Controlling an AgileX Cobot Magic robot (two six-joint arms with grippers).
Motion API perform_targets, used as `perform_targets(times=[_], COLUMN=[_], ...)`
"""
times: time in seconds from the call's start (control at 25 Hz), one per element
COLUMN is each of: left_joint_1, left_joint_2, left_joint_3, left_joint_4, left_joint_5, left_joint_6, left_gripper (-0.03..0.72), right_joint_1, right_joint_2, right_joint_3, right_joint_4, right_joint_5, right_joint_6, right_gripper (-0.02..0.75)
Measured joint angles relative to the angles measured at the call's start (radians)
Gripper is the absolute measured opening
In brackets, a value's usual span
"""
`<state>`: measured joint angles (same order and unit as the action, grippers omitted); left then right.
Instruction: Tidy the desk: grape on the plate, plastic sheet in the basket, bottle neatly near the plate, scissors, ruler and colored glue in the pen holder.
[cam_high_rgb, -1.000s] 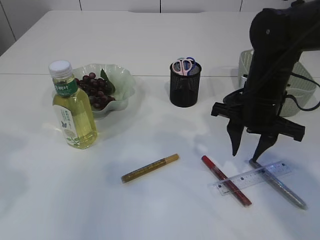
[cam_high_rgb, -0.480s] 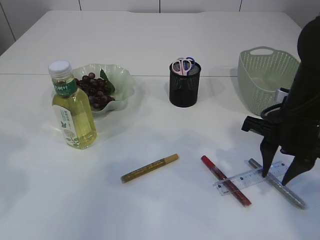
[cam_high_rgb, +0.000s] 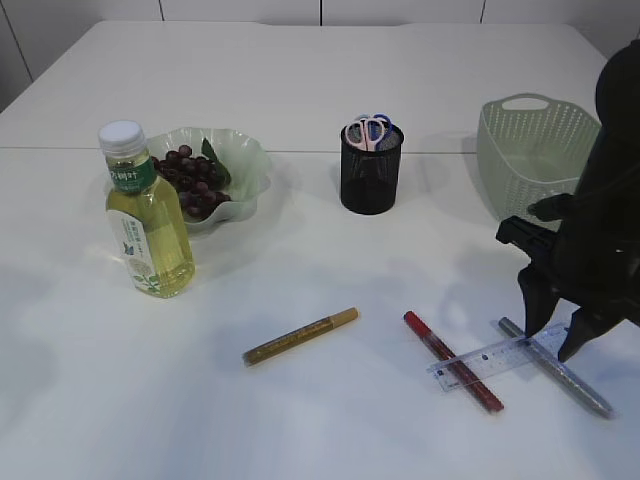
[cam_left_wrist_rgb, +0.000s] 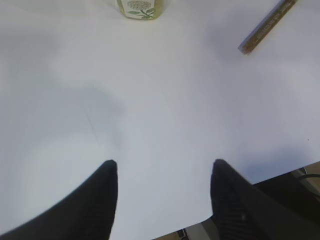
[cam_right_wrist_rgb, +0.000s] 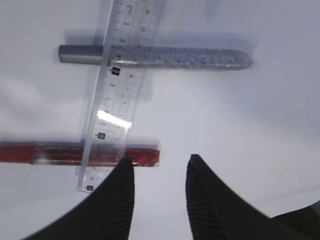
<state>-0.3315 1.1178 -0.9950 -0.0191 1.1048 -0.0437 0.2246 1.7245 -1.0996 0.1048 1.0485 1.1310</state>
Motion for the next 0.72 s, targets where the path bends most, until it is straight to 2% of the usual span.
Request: perform_targets(times=[0.56, 0.72], left_joint_1=[0.0, 0.0], left_joint_2=[0.0, 0.0], left_joint_3=[0.0, 0.0], left_joint_4=[0.0, 0.0], left_joint_5=[-0.018, -0.018], left_joint_6=[0.0, 0.0], left_gripper=[0.435, 0.435], right_joint_1=[0.0, 0.0], right_joint_2=[0.0, 0.0], right_joint_3=[0.0, 0.0], right_joint_4=[-0.137, -0.126], right_joint_5=[0.004, -0.011], right_joint_6=[0.04, 0.042], right_gripper=[0.279, 0.279])
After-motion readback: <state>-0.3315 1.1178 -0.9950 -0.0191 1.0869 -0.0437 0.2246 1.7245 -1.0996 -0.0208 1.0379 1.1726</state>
